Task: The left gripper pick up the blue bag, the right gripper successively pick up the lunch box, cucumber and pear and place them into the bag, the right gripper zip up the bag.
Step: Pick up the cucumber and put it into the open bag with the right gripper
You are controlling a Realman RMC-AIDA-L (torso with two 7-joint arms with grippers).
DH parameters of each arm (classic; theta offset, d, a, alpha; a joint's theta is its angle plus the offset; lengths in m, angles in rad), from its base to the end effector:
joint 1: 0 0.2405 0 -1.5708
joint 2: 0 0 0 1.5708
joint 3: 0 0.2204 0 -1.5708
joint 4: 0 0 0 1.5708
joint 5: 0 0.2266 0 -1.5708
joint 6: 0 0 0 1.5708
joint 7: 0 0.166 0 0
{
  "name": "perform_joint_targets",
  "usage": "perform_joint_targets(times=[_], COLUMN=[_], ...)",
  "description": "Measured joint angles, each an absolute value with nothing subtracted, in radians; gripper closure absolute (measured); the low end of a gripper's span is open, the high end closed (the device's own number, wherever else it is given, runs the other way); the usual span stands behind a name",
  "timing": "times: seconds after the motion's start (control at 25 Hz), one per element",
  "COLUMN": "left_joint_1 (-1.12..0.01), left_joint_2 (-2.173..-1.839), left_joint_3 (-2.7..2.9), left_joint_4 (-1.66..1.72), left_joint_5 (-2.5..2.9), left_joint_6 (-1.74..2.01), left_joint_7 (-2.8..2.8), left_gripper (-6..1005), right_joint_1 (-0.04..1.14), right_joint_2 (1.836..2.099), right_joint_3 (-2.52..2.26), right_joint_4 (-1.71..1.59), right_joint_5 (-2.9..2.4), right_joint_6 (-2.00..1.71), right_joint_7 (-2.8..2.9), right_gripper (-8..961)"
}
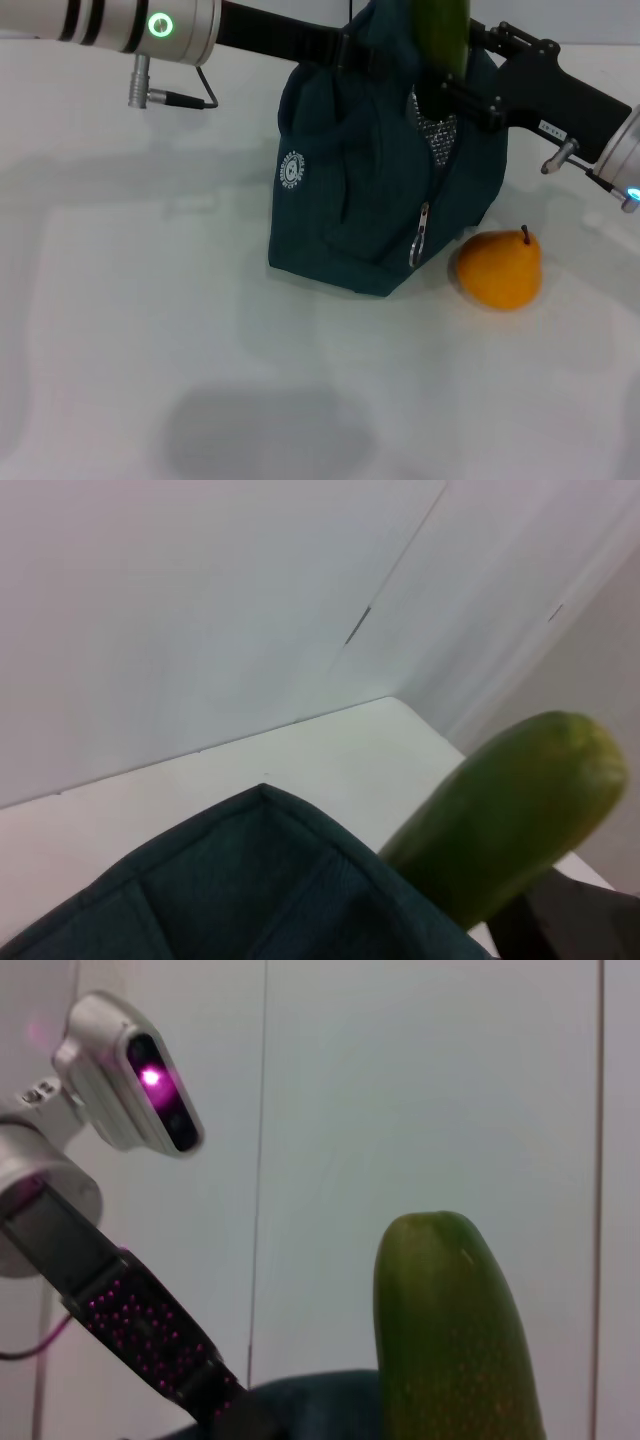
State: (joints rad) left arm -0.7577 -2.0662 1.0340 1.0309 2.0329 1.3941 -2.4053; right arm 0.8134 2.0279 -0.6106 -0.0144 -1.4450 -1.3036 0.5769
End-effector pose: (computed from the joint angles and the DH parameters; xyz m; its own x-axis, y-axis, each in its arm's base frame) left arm -0.0947 0.4078 0.0148 0.6395 0.6647 0.3863 0.7297 -0.6829 -0.0330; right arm 0.1762 0.3958 -0.0401 0.7133 0.1092 -0.6923 -0.3698 -0.7804 -0.5042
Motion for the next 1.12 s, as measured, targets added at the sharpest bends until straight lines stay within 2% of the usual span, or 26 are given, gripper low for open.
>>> perform_joint_targets(times=[0.52,1.12], left_joint_1=[-0.754,-0.757], left_joint_2=[-2.062,-2.046], left_joint_3=[1.034,1.011], left_joint_4=[1.031,1.017], left_joint_5=[2.022,2.021], left_joint_6=[1.407,1.413], left_joint_7=[-2.405,-2.404], left_gripper=[949,949], right_joint_1=[0.828,0.725], right_joint_2=[2.028,2.016], right_joint_3=[-0.751,-1.011], right_joint_4=[-0.045,-0.317], right_joint_5=[-1.448,-1.449], right_joint_6=[-1.207,-1.116], right_joint_7=[0.689,1.075], right_gripper=[348,348])
